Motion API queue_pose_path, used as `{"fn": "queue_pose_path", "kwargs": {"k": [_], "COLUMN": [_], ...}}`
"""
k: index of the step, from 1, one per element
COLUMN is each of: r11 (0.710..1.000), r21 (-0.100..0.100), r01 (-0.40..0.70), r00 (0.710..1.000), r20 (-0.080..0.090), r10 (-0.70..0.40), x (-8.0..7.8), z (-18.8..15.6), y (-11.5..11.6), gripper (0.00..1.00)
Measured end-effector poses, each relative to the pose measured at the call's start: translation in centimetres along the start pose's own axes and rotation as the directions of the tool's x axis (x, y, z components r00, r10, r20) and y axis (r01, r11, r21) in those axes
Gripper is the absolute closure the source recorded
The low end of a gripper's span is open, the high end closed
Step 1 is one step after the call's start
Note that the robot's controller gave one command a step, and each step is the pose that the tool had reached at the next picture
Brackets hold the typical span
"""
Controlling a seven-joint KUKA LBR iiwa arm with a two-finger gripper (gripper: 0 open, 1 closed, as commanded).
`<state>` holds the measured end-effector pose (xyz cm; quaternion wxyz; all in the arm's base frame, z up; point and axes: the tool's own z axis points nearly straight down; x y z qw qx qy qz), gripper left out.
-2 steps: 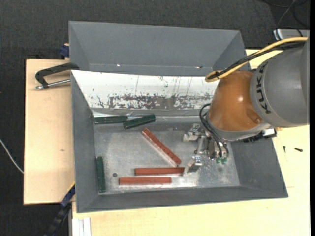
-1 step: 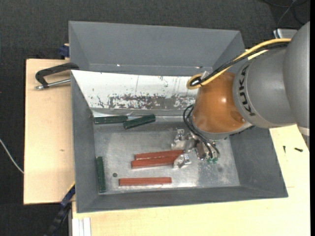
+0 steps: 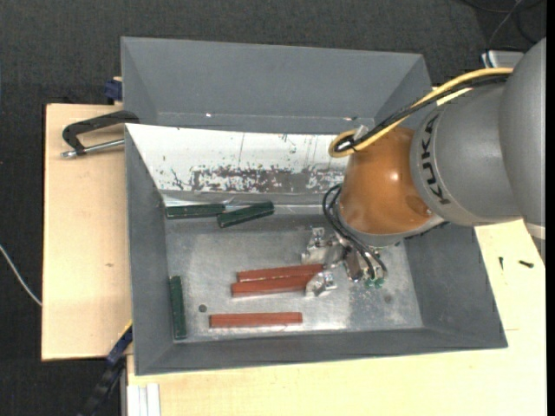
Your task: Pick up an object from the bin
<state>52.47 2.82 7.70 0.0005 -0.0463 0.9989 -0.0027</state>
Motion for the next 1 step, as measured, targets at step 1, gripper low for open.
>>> {"fn": "queue_pose_path", "kwargs": {"k": [1], "r11": [0.999], "r21": [-0.005], "r01": [0.049], "r00": [0.999], "r20": [0.012], "r10": [-0.049], "x": [-3.59], "z": [-17.05], "y": [-0.02], "gripper": [1.00]}}
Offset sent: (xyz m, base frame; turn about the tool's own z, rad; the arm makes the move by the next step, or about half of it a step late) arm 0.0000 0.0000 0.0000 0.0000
